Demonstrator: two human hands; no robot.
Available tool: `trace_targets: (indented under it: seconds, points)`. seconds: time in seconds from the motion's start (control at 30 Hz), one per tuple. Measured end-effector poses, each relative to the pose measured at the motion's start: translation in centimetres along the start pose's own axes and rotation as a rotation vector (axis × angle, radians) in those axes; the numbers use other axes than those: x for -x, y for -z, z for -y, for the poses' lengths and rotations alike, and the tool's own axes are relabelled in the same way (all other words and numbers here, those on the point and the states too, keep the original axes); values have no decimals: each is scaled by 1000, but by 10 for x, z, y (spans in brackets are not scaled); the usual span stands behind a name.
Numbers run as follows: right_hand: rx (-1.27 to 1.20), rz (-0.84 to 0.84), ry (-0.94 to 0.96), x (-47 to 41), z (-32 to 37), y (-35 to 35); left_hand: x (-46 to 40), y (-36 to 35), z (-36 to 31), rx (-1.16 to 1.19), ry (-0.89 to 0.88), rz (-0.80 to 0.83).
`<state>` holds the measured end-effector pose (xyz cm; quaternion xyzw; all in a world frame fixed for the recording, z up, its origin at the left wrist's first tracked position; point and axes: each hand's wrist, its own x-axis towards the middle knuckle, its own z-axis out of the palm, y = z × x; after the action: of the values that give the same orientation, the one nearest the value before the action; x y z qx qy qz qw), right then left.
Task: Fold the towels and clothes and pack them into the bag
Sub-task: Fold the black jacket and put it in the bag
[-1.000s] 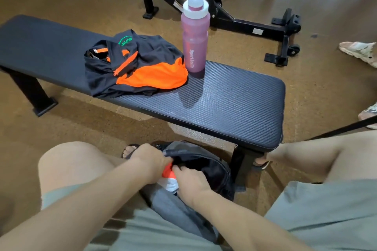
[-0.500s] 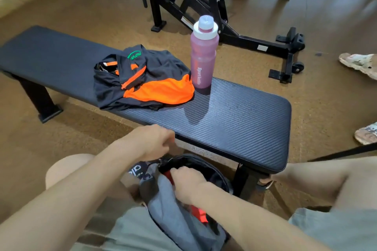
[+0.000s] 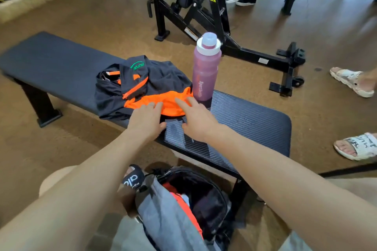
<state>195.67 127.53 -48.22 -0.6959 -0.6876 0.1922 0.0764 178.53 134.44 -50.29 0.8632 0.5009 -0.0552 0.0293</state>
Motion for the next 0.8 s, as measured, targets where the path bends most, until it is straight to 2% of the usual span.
trace_targets:
  seconds: [0.17, 0.27, 0.33, 0.4, 0.47, 0.53, 0.67, 0.8]
  points:
    - [3, 70, -3, -2, 1, -11, -3, 0, 6, -150, -54, -66]
    - [-114, -136, -35, 1, -7, -11, 1, -4, 7, -129, -68, -26]
    - [-246, -313, -166, 1, -16, -6, 6, -9, 9, -41, -42, 34]
    - [-416, -419, -346, -4, -30, 4, 10, -9, 10, 48, -31, 95]
    - [-616, -395, -496, -11, -48, 13, 14, -4, 8, 104, -28, 125]
    - [-808, -333, -556, -19, -61, 21, 17, 2, 2, 137, -32, 142]
    - [-1026, -268, -468, -32, -62, 24, 22, 8, -12, 237, -67, 191]
    - [-1029, -276, -420, -50, -55, 19, 29, 8, -22, 187, -92, 311]
